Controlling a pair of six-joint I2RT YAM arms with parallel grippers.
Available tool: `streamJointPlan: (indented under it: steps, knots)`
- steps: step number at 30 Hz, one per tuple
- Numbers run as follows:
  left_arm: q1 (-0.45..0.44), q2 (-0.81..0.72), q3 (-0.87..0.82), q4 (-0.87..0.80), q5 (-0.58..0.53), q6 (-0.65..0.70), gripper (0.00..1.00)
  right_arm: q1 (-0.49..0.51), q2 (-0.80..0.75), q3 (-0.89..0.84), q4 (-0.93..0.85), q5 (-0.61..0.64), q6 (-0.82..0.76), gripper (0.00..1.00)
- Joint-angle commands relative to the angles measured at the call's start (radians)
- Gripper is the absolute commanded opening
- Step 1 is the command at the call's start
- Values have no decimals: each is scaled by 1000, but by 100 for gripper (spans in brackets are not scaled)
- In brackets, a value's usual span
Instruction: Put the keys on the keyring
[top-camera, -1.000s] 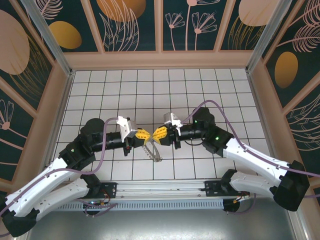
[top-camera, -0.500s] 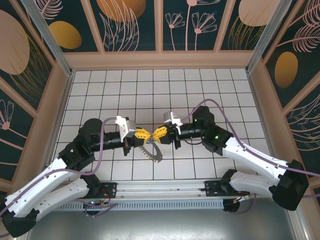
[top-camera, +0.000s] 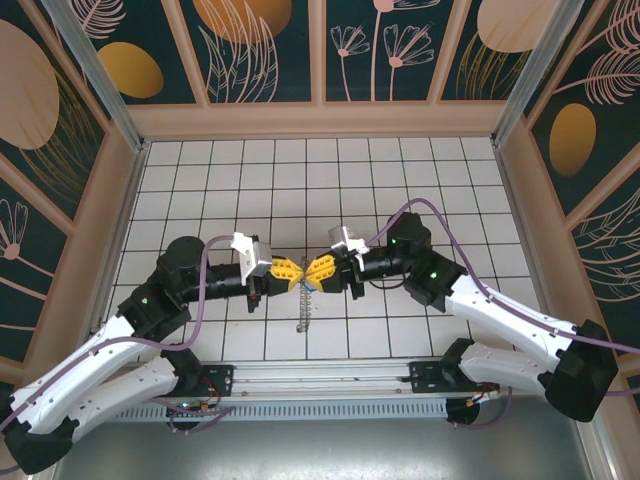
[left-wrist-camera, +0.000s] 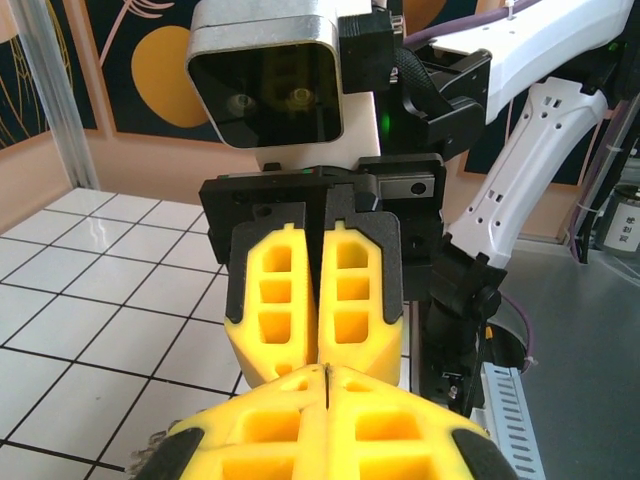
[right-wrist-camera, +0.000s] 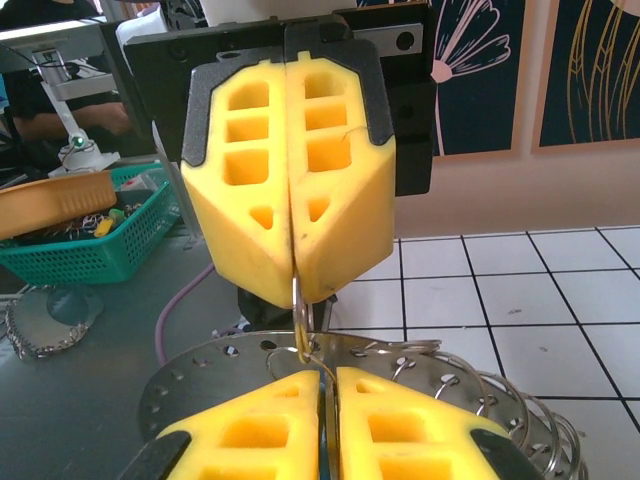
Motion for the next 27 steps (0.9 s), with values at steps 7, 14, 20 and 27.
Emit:
streamJointPlan:
  steps: [7,14,20,27]
  knots:
    - [0,6,21,79,71,-29,0,4,17,12,41,6,7,8]
    - [0,-7,31,64,56,-24,0,5,-1,-4,43,-3,13,15]
    - [0,-10,31,58,57,-24,0,5,-58,-60,62,-19,32,37]
    - [-1,-9,38,59,60,-22,0,10,-39,-70,61,-36,34,47]
